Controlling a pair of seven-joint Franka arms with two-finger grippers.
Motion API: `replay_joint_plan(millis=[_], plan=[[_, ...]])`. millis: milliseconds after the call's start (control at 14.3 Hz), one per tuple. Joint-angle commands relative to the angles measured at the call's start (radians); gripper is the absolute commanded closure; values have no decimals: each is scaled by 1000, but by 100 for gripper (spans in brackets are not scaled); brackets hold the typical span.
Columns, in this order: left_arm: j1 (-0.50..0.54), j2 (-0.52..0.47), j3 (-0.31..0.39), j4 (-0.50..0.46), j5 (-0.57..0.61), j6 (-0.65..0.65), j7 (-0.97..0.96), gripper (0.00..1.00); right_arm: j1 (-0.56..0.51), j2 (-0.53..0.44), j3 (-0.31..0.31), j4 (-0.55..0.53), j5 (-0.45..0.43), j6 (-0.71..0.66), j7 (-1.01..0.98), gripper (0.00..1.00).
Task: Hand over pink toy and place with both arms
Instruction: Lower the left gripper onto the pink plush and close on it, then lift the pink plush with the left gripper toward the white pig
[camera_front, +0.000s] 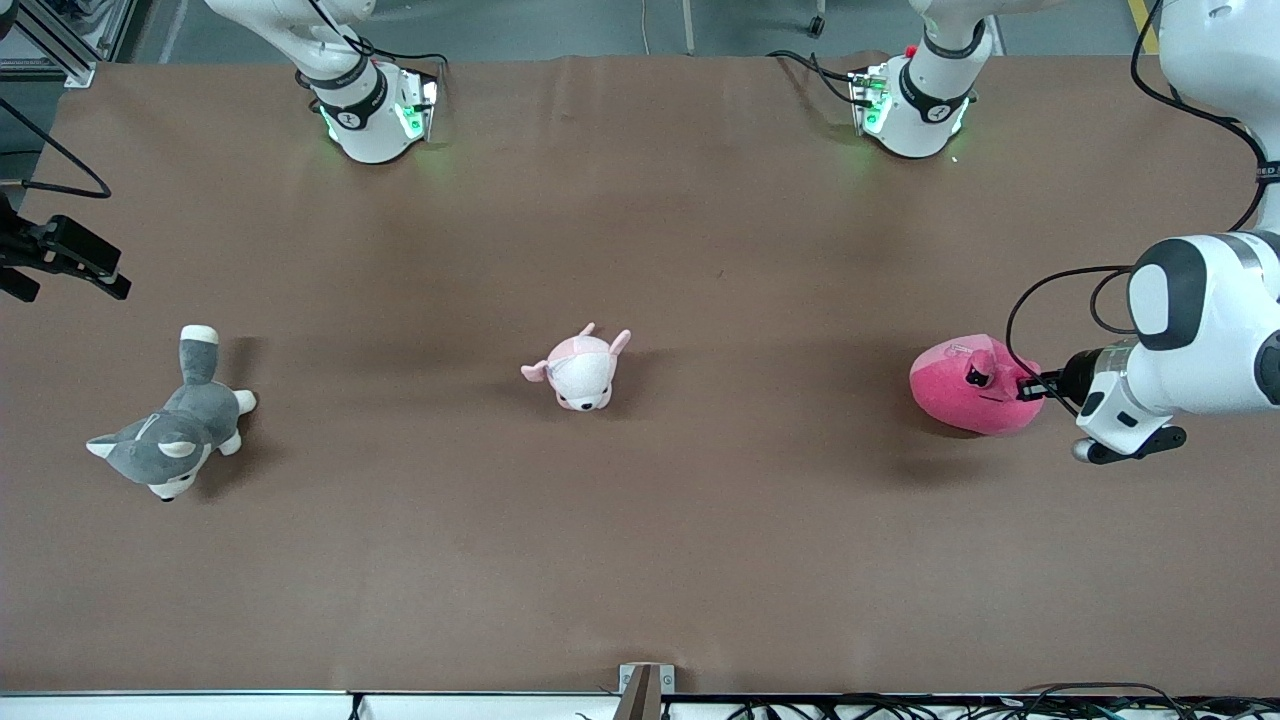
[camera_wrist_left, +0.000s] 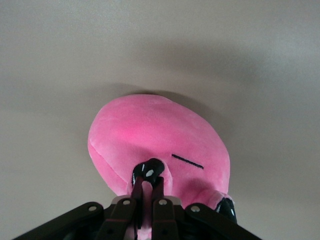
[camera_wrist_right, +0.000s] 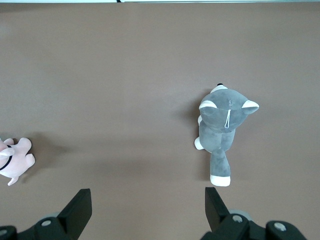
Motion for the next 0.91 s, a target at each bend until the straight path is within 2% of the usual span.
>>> replay_joint_plan(millis=[0,210,490,700,840], plan=[[-11,-42,-3,-15,4,-1,-40,100,-1,-16,5,-6,-3,-3,-12,0],[-11,-120,-48,13,3,-83,-106,100,-5,-16,4,-6,-6,-9,-20,0],[-8,-174,-205,186,-11,-292,-331,100,-4,-16,4,-6,-6,-9,-21,0],[-11,-179,-301,307,-138,-347,-547,100,-4,-16,2,-6,-6,-10,-21,0],[-13,-179,-377,343,-187,-346,-695,100,-4,-16,1,-6,-6,-10,-21,0]])
